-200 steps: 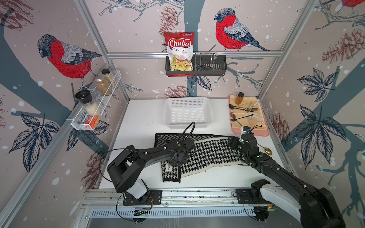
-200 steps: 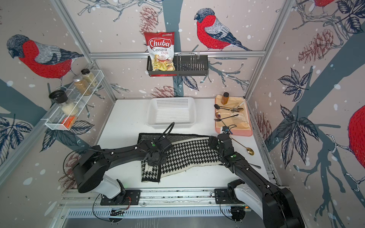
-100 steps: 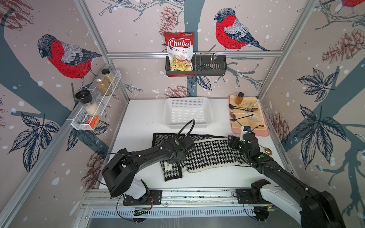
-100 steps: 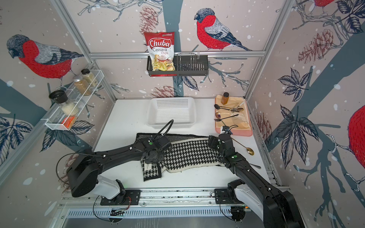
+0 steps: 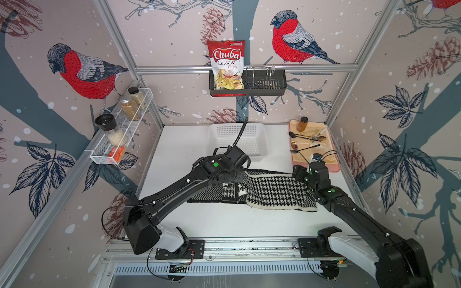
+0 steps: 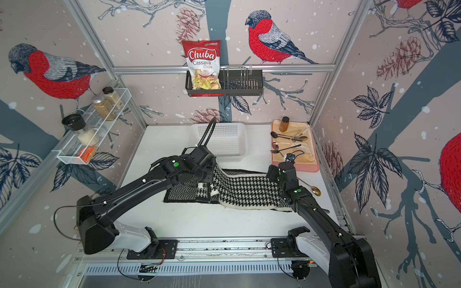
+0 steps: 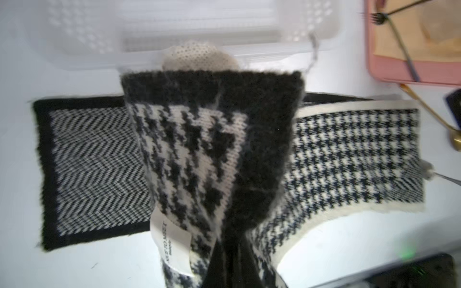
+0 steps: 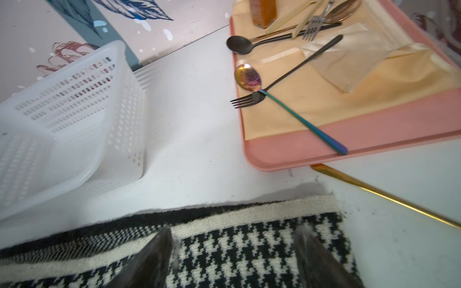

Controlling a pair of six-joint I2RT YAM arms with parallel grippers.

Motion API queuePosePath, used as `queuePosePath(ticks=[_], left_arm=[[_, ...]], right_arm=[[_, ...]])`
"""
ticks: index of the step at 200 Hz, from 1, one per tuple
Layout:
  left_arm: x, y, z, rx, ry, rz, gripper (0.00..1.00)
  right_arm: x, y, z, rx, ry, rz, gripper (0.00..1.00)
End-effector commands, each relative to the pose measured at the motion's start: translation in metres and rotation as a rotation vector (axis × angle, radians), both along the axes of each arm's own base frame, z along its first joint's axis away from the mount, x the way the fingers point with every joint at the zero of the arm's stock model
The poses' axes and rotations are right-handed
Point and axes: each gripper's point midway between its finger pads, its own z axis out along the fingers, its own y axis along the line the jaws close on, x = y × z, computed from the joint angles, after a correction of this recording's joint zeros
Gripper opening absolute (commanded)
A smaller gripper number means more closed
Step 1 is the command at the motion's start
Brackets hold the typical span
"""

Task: Roll up the scarf and place it into the basket
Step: Flatten out the scarf at the center of the board.

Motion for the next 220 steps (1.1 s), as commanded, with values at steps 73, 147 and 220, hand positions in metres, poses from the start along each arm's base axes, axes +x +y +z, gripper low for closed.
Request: queuePosePath(ticks=[73, 147, 220], left_arm=[[0.002, -0.094, 0.155, -0.568, -0.279, -0.441, 0.00], [0.055, -0.109, 0.110, -0.575, -0.158, -0.412, 0.00], [0.000, -0.221, 0.243, -0.880, -0.225, -0.741, 0.00]], right_arm=[[-0.010, -0.048, 0.000, -0.053, 0.062, -0.172, 0.78], [-0.003, -0.071, 0.018, -0.057, 0.044, -0.285, 0.79], [-0.024, -0.178, 0.036, 0.020, 0.002, -0.574, 0.89]])
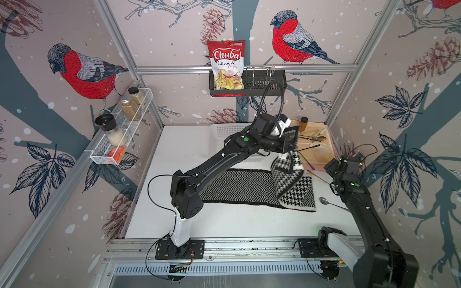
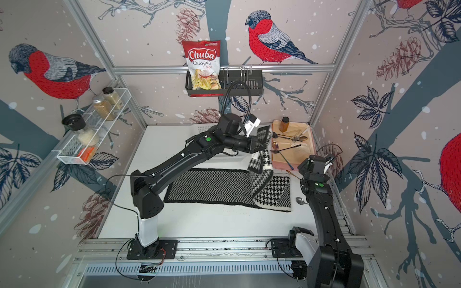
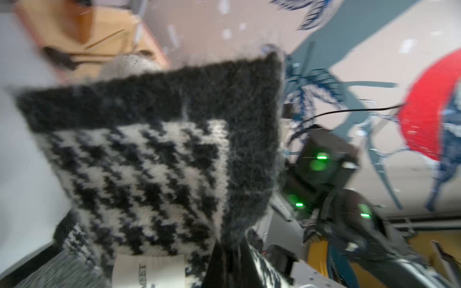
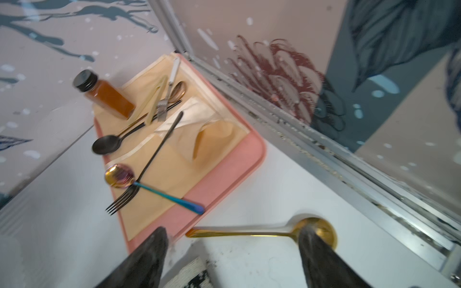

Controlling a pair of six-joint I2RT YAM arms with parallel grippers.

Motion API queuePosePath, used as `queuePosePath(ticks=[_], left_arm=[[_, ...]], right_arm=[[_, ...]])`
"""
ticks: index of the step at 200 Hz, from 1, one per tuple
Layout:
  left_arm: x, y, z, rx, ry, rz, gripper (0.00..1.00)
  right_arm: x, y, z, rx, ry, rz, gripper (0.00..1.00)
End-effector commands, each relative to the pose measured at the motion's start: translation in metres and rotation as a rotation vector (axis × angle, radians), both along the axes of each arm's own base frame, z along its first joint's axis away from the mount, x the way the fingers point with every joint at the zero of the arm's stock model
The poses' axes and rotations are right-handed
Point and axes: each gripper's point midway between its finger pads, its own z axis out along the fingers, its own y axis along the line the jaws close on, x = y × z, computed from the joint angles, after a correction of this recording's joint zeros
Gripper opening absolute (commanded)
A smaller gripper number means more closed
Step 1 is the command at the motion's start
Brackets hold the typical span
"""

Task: Roll up the scarf and place it into the basket
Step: Flatten out the scarf at the center of the board.

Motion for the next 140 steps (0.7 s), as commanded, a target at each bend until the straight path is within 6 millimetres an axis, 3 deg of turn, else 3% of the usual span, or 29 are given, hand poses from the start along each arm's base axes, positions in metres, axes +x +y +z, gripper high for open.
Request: queuePosePath(ticks=[1, 11, 15, 24, 38, 54, 65, 77, 86, 102, 128, 140], left_arm=[[-0.023, 0.012, 0.072, -0.162, -0.077, -0.081, 0.00], [-0.015, 0.034, 0.070, -0.181, -0.066, -0.031, 0.00], [-0.008, 0.045, 0.062, -0.183, -0.047, -0.001, 0.00], [0.010, 0.075, 0.037, -0.193, 0.006, 0.072, 0.00], [0.039, 0.124, -0.030, -0.143, 0.112, 0.188, 0.00], [0.059, 0.171, -0.123, 0.045, 0.215, 0.312, 0.00], [0.064, 0.196, -0.168, 0.173, 0.253, 0.376, 0.00], [0.064, 0.212, -0.198, 0.268, 0.280, 0.401, 0.00], [0.064, 0.220, -0.209, 0.332, 0.281, 0.424, 0.00], [0.064, 0.229, -0.213, 0.371, 0.265, 0.454, 0.00], [0.065, 0.231, -0.210, 0.391, 0.253, 0.454, 0.00], [0.065, 0.231, -0.212, 0.399, 0.259, 0.455, 0.00]], right_arm=[[-0.005, -0.008, 0.001, 0.035, -0.026, 0.000, 0.89], [-0.004, -0.006, 0.000, 0.046, -0.038, 0.013, 0.91], [-0.004, -0.005, -0.001, 0.049, -0.038, 0.018, 0.97], [-0.003, -0.003, -0.003, 0.055, -0.034, 0.032, 0.97], [0.000, 0.002, -0.003, 0.064, -0.030, 0.063, 0.98], [0.004, 0.009, -0.002, 0.071, -0.042, 0.106, 1.00], [0.008, 0.018, 0.001, 0.075, -0.047, 0.151, 1.00], [0.013, 0.034, 0.004, 0.076, -0.048, 0.217, 1.00], [0.017, 0.048, 0.006, 0.065, -0.042, 0.265, 1.00], [0.021, 0.082, 0.009, 0.046, -0.023, 0.376, 1.00], [0.017, 0.164, 0.005, 0.086, -0.003, 0.617, 1.00], [0.011, 0.196, -0.006, 0.133, 0.009, 0.696, 1.00]])
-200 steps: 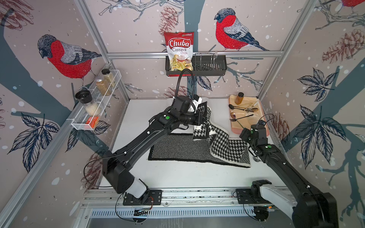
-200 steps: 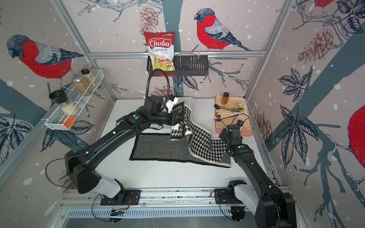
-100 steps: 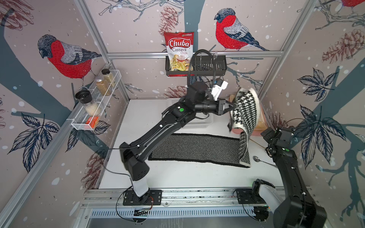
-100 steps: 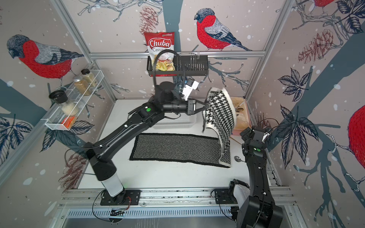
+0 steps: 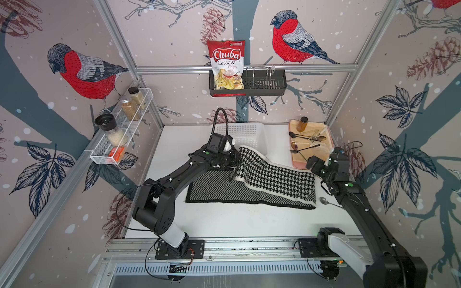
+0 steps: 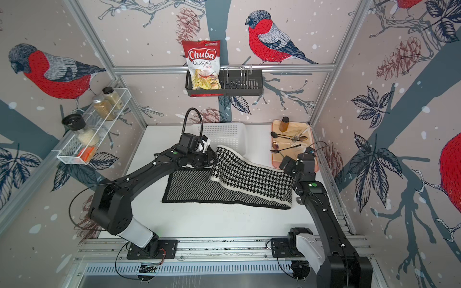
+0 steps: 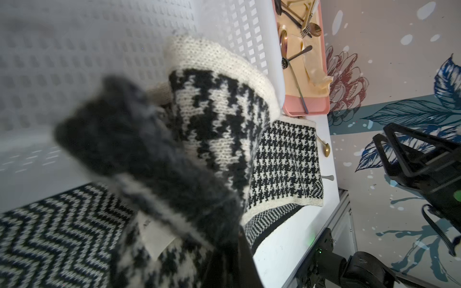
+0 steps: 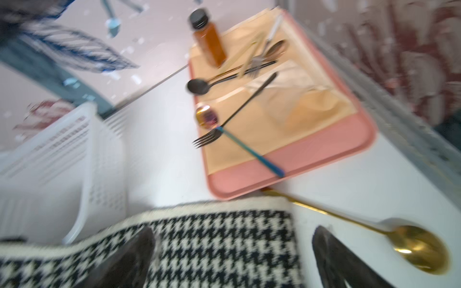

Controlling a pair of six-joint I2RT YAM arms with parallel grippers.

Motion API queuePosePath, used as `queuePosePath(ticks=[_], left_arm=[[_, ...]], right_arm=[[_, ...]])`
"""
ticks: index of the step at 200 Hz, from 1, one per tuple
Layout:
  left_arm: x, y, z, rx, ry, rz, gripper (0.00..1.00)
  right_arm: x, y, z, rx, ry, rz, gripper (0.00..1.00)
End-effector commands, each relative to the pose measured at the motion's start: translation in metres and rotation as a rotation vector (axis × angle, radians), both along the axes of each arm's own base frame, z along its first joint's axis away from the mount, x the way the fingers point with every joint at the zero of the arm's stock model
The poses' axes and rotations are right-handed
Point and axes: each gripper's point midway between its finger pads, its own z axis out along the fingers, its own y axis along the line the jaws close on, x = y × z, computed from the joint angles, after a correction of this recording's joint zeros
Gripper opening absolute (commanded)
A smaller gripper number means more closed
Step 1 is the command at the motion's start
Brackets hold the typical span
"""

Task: Roll up the scarf and place it into the basket
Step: Flatten out the scarf at the center of the board.

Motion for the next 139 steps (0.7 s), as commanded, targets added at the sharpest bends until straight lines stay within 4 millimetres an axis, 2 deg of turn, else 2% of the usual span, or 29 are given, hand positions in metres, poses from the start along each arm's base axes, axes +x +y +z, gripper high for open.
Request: queuePosePath(ticks=[1, 8, 27, 39, 49, 58, 76, 84, 89, 100, 104, 114, 124, 139], left_arm=[[0.002, 0.007, -0.001, 0.048, -0.024, -0.004, 0.00], [0.001, 0.006, -0.001, 0.042, -0.019, -0.006, 0.00], [-0.005, 0.003, 0.005, 0.011, -0.006, -0.012, 0.00], [-0.012, 0.001, 0.012, -0.007, 0.003, -0.016, 0.00], [-0.020, -0.002, 0.026, -0.040, 0.004, -0.023, 0.00], [-0.030, -0.011, 0.049, -0.095, -0.001, -0.036, 0.00], [-0.059, -0.037, 0.120, -0.255, -0.051, -0.097, 0.00], [-0.061, -0.032, 0.130, -0.257, -0.053, -0.044, 0.00], [-0.055, -0.021, 0.124, -0.232, -0.053, 0.004, 0.00], [-0.042, 0.017, 0.075, -0.152, 0.032, 0.115, 0.00], [-0.042, 0.025, 0.062, -0.161, 0.063, 0.115, 0.00], [-0.044, 0.035, 0.034, -0.201, 0.123, 0.106, 0.00], [-0.045, 0.044, 0.007, -0.150, 0.137, 0.134, 0.00], [-0.043, 0.048, -0.017, -0.129, 0.150, 0.133, 0.00]], right_arm=[[-0.010, 0.050, -0.015, 0.052, 0.041, 0.139, 1.00], [-0.014, 0.066, -0.028, 0.080, 0.064, 0.179, 0.99], [-0.021, 0.088, -0.064, 0.143, 0.126, 0.220, 0.98], [-0.023, 0.094, -0.082, 0.171, 0.161, 0.225, 0.97], [-0.022, 0.096, -0.090, 0.164, 0.176, 0.222, 0.97], [-0.020, 0.095, -0.092, 0.149, 0.179, 0.213, 0.97], [-0.016, 0.089, -0.092, 0.112, 0.178, 0.190, 0.97], [-0.014, 0.087, -0.093, 0.096, 0.180, 0.183, 0.98], [-0.014, 0.086, -0.094, 0.088, 0.185, 0.179, 0.98], [-0.013, 0.085, -0.097, 0.081, 0.197, 0.176, 0.98], [-0.012, 0.086, -0.098, 0.080, 0.200, 0.176, 0.98], [-0.012, 0.088, -0.100, 0.082, 0.209, 0.185, 0.98], [-0.013, 0.092, -0.102, 0.085, 0.221, 0.199, 0.98], [-0.018, 0.098, -0.104, 0.082, 0.229, 0.216, 0.98]])
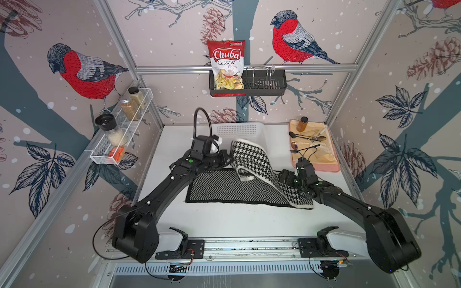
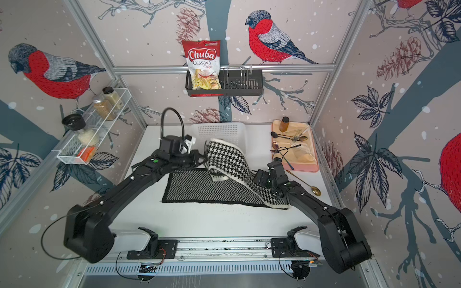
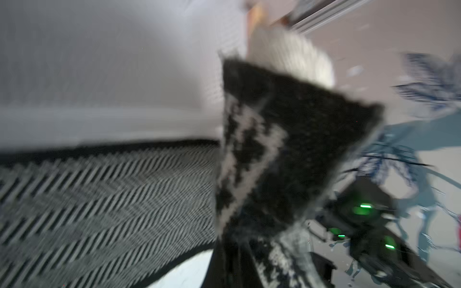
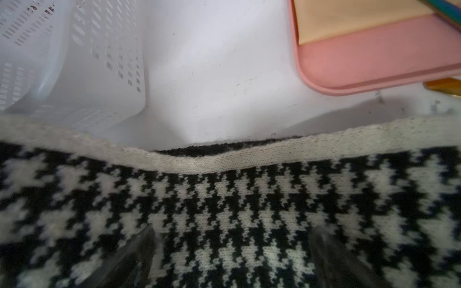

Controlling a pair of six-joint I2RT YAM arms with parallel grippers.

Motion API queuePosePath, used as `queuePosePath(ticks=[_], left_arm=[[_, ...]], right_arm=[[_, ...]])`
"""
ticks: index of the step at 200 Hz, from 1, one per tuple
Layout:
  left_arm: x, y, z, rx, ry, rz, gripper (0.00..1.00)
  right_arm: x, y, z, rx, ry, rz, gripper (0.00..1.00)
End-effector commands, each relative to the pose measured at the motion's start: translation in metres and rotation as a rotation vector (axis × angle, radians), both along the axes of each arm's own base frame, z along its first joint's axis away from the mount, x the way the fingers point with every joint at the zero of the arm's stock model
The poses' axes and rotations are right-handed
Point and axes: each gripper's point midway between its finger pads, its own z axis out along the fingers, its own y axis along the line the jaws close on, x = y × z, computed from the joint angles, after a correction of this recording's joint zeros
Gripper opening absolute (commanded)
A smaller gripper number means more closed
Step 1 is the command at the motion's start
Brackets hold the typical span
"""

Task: Roll up the scarf and place it into the basket
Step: Flatten out the scarf at the center of the board.

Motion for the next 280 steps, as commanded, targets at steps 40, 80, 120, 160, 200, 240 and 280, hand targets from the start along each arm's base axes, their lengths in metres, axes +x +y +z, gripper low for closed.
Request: queuePosePath(ticks=[40, 80, 120, 160, 200, 240, 280], left_arm=[[0.014, 0.009, -0.055, 0.052, 0.018, -0.023, 0.00], [0.024, 0.018, -0.029, 0.124, -0.047, -0.023, 0.00], [0.039, 0.058, -0.007, 0.189, -0.127, 0.089, 0.08], [0.034, 0.118, -0.052, 0.228, 0.006, 0.211, 0.42], [0.027, 0.149, -0.075, 0.314, 0.100, 0.259, 0.36], [0.008, 0.133, -0.092, 0.331, 0.181, 0.137, 0.52], [0.000, 0.137, -0.117, 0.365, 0.231, 0.159, 0.52]], right_arm=[[-0.010, 0.003, -0.018, -0.043, 0.055, -0.003, 0.98], [-0.020, -0.015, -0.050, -0.090, 0.155, -0.060, 0.98], [-0.019, -0.042, -0.062, -0.125, 0.196, -0.159, 0.99], [-0.013, -0.047, -0.058, -0.162, 0.198, -0.166, 0.99], [-0.012, -0.045, -0.058, -0.157, 0.199, -0.158, 0.99], [-0.007, -0.042, -0.057, -0.155, 0.194, -0.145, 0.99], [-0.004, -0.039, -0.058, -0.153, 0.196, -0.136, 0.99]])
